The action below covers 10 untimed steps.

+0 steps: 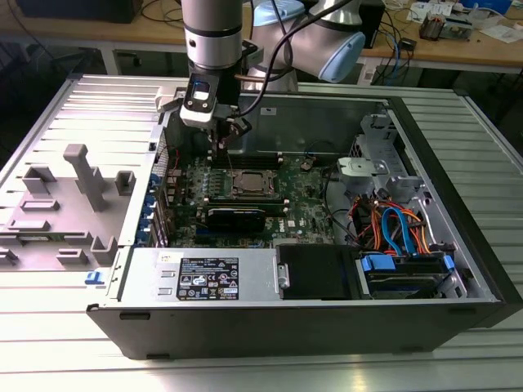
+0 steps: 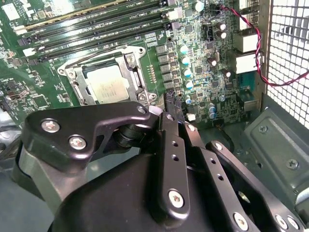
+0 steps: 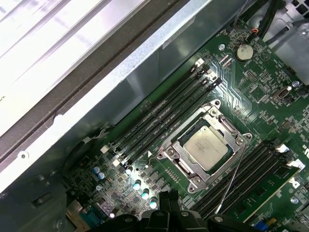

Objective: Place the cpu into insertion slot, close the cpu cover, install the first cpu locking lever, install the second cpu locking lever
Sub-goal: 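Install the first cpu locking lever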

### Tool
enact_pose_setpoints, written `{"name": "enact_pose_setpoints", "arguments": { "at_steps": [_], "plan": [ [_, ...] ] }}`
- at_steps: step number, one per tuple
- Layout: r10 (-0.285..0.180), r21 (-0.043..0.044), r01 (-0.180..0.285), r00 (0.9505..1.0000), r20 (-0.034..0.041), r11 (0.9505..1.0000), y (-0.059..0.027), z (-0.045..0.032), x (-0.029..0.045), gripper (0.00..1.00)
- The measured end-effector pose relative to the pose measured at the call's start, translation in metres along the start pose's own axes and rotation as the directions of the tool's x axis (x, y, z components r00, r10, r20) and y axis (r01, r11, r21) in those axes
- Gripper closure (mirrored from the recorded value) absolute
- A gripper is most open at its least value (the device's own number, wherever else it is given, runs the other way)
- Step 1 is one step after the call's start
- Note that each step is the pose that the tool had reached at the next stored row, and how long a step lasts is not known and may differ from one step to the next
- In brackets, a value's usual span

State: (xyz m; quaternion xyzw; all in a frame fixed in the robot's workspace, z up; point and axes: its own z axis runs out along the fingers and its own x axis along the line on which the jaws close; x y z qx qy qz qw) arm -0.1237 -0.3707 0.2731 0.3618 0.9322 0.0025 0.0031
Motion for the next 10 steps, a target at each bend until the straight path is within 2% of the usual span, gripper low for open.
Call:
{"name": "enact_pose_setpoints", "arguments": {
  "at_steps": [5,10],
  "plan": [
    [-0.045,-0.0001,0.045,0.9990,-0.0003,0.9990,0.0000,0.0000,0.0001,0.89],
    [-0.115,-0.0006,0.115,0.9934,-0.0008,0.9934,-0.0005,0.0000,0.0004,0.89]
  ]
}}
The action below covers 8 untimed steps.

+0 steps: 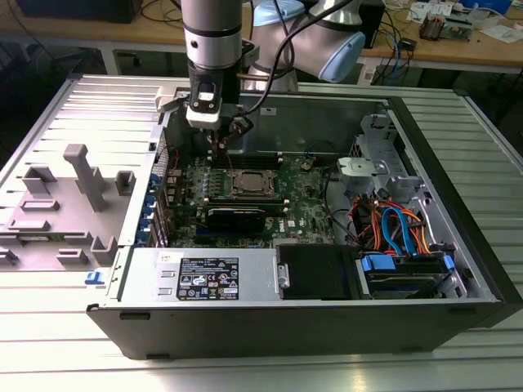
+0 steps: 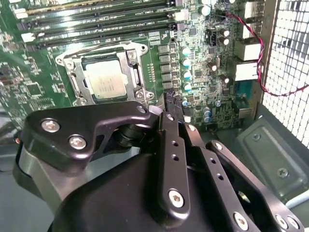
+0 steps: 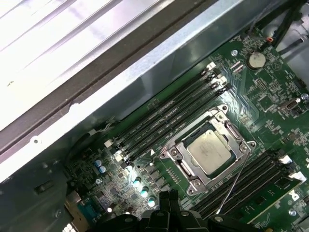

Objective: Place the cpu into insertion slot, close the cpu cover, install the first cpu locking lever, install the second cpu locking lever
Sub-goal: 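Install the first cpu locking lever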

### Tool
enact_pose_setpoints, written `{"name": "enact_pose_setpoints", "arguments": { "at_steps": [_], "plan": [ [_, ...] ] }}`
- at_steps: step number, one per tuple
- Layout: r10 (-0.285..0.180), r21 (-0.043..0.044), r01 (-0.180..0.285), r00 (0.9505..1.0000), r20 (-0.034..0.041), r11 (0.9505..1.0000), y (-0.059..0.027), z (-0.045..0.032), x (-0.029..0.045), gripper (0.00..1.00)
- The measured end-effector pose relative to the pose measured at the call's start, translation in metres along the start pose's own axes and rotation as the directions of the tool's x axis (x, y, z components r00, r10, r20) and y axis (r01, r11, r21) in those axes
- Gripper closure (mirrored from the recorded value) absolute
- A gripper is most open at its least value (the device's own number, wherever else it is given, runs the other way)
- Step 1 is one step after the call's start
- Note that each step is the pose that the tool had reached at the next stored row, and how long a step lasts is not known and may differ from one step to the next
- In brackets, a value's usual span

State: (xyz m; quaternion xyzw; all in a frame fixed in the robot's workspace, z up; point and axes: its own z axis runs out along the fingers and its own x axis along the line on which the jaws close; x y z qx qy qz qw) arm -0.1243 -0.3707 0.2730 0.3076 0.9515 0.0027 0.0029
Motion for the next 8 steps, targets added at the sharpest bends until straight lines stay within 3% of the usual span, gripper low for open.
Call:
{"name": "enact_pose_setpoints", "arguments": {
  "at_steps": [4,8],
  "plan": [
    [-0.060,-0.0002,0.060,0.9982,-0.0004,0.9982,-0.0001,0.0000,0.0001,0.89],
    [-0.138,-0.0006,0.138,0.9905,-0.0009,0.9905,-0.0001,0.0000,0.0001,0.89]
  ]
}}
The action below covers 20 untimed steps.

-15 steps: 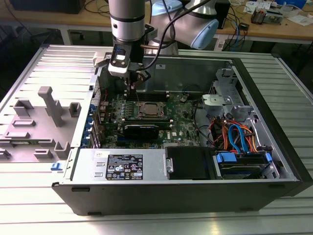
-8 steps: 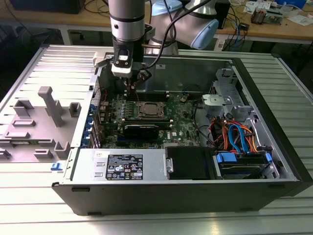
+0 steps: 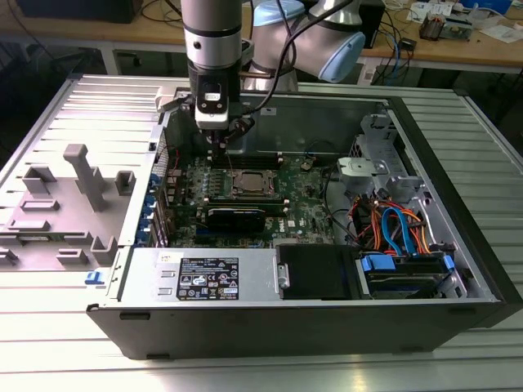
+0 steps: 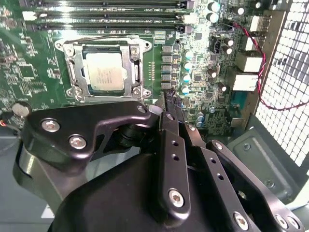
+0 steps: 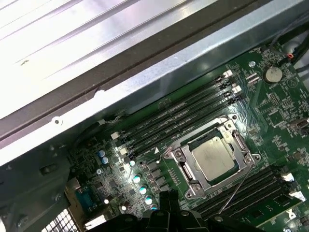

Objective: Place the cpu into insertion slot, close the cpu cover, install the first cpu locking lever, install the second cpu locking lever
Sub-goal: 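Install the first cpu locking lever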

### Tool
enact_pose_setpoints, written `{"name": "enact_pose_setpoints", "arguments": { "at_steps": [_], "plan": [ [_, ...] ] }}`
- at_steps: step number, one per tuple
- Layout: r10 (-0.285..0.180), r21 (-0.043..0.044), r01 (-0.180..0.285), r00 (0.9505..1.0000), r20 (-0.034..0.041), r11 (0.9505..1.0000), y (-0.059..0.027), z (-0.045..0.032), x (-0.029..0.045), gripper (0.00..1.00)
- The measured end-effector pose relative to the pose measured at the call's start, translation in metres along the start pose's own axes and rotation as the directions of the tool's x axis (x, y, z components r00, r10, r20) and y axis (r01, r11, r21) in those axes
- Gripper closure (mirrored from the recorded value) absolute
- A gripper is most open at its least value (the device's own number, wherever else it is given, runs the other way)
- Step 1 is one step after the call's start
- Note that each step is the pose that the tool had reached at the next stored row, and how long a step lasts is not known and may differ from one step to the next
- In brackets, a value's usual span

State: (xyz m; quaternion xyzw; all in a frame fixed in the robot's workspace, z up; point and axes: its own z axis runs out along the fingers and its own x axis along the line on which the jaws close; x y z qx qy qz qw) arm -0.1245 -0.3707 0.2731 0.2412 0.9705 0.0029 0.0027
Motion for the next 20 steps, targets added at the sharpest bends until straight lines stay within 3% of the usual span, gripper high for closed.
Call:
{"name": "enact_pose_setpoints", "arguments": {
  "at_steps": [5,8,20],
  "plan": [
    [-0.021,-0.0004,0.021,0.9998,-0.0003,0.9998,-0.0001,0.0000,0.0001,0.89],
    [-0.107,-0.0008,0.107,0.9942,-0.0009,0.9942,-0.0002,0.0000,0.0003,0.89],
    [-0.223,-0.0014,0.223,0.9747,-0.0017,0.9747,-0.0003,0.0001,0.0004,0.89]
  ]
}}
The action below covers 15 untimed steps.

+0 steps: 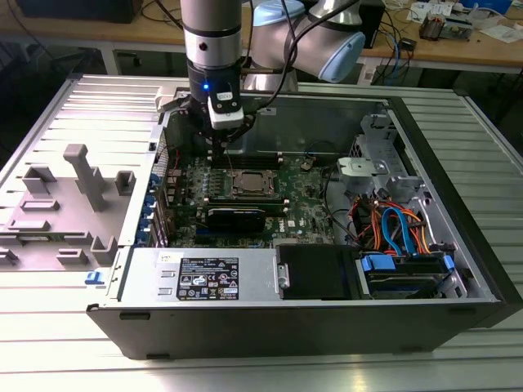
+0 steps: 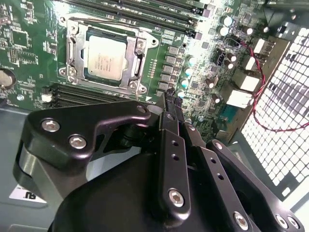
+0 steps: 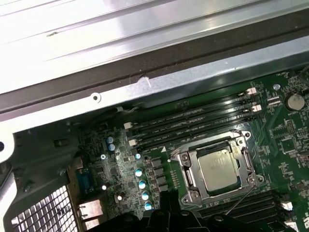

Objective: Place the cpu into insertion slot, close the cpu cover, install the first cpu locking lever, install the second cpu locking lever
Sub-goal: 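Install the first cpu locking lever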

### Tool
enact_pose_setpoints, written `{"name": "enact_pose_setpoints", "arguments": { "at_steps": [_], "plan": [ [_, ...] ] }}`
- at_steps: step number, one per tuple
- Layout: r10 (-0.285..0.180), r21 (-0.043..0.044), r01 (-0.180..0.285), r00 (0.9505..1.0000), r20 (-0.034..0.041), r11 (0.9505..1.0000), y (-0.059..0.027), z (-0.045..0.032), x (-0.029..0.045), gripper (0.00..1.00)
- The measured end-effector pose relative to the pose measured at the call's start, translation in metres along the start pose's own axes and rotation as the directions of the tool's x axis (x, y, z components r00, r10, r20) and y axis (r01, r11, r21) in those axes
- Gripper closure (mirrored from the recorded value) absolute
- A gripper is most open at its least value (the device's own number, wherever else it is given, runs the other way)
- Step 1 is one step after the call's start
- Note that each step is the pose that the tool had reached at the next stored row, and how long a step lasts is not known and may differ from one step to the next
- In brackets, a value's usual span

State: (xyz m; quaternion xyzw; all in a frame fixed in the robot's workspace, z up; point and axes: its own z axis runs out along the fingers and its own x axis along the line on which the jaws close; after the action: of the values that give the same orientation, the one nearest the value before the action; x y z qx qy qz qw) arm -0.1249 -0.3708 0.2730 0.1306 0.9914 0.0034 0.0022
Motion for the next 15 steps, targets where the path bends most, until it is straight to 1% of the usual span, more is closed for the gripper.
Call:
{"name": "enact_pose_setpoints", "arguments": {
  "at_steps": [12,15],
  "plan": [
    [0.000,-0.0003,0.000,1.0000,-0.0001,1.0000,0.0001,0.0001,0.0001,0.89],
    [-0.016,-0.0004,0.016,0.9999,-0.0001,0.9999,0.0001,0.0001,0.0001,0.89]
  ]
}}
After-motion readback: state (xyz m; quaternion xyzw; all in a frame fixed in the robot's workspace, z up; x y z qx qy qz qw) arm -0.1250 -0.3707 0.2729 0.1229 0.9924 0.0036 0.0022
